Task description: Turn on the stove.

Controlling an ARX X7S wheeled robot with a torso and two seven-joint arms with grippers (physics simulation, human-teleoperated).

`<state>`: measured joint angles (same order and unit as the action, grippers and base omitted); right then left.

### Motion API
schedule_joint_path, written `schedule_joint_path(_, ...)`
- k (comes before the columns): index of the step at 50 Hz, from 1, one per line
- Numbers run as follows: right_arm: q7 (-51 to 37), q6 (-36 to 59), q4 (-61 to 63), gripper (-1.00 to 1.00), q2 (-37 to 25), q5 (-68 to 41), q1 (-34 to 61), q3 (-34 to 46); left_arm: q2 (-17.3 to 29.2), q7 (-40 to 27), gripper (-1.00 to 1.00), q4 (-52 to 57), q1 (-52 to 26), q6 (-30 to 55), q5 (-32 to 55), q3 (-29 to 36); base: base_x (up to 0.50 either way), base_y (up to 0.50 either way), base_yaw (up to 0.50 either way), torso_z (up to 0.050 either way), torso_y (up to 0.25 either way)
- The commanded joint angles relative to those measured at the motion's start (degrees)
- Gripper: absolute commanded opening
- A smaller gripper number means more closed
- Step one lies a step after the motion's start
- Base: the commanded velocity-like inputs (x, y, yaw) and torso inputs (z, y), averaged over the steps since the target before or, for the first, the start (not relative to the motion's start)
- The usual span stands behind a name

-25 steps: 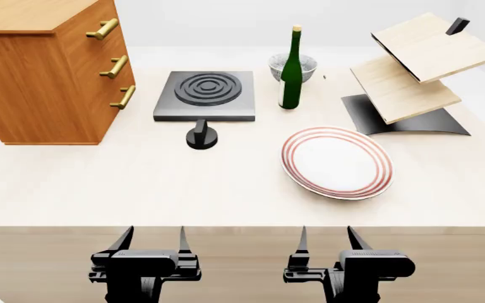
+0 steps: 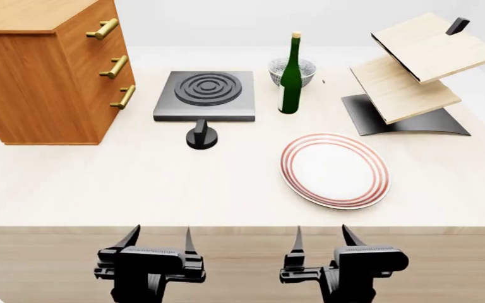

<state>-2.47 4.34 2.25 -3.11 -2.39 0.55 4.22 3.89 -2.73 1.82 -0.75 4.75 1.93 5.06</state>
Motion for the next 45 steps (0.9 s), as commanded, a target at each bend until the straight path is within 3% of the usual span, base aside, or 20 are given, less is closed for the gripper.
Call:
schedule_joint_path(1,-3.68,20.45,15.35,1.00,-1.61,-1.08,2.06,-0.57,2.12,-0.04,1.00,17.13,-2.93,25.53,3.55,-0.12,0.00,0.00,0.00,0.000,0.000)
schedule_joint_path(8,-4.70,43.34,37.67,1.00,-2.47,-6.88,6.26,-5.30,2.66,-0.52,1.00,40.76,-8.12,50.74,11.55,-5.36,0.00,0.00,0.00,0.000,0.000)
schedule_joint_path(14,-5.05,51.68,44.12,1.00,-2.60,-10.24,8.52,-8.28,2.10,-0.60,1.00,45.05,-12.65,61.32,15.77,-9.57,0.00,0.00,0.00,0.000,0.000)
schedule_joint_path(24,-4.06,50.41,45.47,1.00,-1.52,-14.06,8.48,-12.21,2.68,-1.07,1.00,44.55,-12.62,59.79,15.89,-9.09,0.06,0.00,0.00,0.000,0.000)
schedule_joint_path(45,-5.34,49.74,46.12,1.00,-2.42,-16.53,8.34,-12.21,3.50,-2.26,1.00,43.33,-11.87,56.84,16.01,-8.78,0.50,0.00,0.00,0.000,0.000)
